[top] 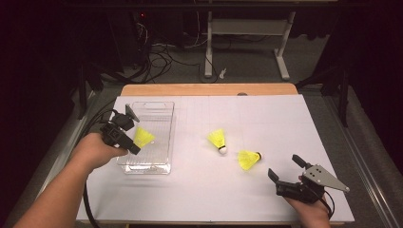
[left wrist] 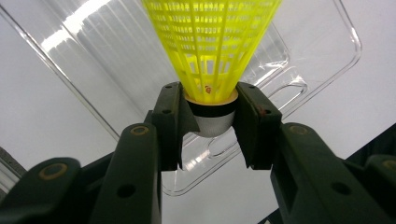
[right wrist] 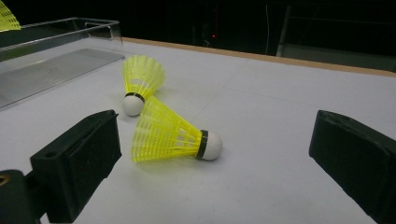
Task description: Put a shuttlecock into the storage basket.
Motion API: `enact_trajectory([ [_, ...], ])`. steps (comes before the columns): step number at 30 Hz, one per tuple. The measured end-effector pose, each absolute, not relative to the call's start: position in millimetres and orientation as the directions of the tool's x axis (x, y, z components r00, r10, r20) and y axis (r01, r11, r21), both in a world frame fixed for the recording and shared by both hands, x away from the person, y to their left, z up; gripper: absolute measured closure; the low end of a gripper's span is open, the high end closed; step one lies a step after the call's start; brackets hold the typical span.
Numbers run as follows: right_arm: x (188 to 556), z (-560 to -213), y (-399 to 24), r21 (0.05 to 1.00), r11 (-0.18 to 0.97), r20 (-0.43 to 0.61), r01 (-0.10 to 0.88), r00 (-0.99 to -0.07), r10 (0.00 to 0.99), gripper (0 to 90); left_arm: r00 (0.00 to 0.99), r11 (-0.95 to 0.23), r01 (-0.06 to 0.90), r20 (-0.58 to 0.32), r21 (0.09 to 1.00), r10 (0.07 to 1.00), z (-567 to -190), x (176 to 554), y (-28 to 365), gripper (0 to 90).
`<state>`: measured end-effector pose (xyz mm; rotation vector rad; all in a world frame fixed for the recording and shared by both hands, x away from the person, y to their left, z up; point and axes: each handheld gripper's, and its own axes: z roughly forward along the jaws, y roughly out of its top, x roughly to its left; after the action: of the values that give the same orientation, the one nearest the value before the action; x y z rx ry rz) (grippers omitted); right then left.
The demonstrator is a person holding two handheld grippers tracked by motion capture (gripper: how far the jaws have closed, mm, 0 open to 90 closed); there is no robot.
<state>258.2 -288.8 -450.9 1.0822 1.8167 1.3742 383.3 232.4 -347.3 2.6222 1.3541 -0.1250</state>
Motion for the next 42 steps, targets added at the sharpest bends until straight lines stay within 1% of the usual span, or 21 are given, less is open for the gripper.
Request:
enact_trajectory([
  [9, 258.4, -451.2, -288.0, 0.96, 0.128, 0.007, 0.248, -0.481, 0.877, 2.7, 0.58, -0.564, 0.814, -0.165, 0.139, 0.798, -338.5, 386.1, 228.9, 64.5],
  [12, 258.6, -451.6, -287.9, 0.96, 0.13, 0.006, 0.248, -0.482, 0.876, 2.8, 0.581, -0.567, 0.814, -0.157, 0.13, 0.798, -333.4, 388.7, 227.7, 64.4],
  [18, 258.7, -451.5, -287.7, 0.96, 0.129, 0.007, 0.247, -0.485, 0.875, 2.8, 0.574, -0.556, 0.818, -0.147, 0.147, 0.805, -317.6, 396.1, 226.8, 64.5],
  [26, 258.9, -451.6, -288.9, 0.96, 0.126, 0.01, 0.248, -0.483, 0.876, 2.8, 0.567, -0.55, 0.823, -0.138, 0.142, 0.812, -308.2, 408.6, 226.9, 64.4],
  [34, 258.7, -451.7, -288.5, 0.96, 0.126, 0.01, 0.25, -0.484, 0.875, 2.8, 0.537, -0.525, 0.843, -0.125, 0.116, 0.834, -319.8, 423.6, 227.5, 64.5],
  [37, 258.6, -451.8, -289.5, 0.96, 0.124, 0.012, 0.25, -0.481, 0.877, 2.8, 0.521, -0.51, 0.854, -0.134, 0.108, 0.843, -324.7, 427.9, 230.2, 64.6],
  [42, 259.5, -452.4, -289.0, 0.959, 0.127, 0.012, 0.252, -0.483, 0.875, 2.8, 0.521, -0.51, 0.853, -0.122, 0.107, 0.845, -333.3, 432.6, 233.5, 64.6],
])
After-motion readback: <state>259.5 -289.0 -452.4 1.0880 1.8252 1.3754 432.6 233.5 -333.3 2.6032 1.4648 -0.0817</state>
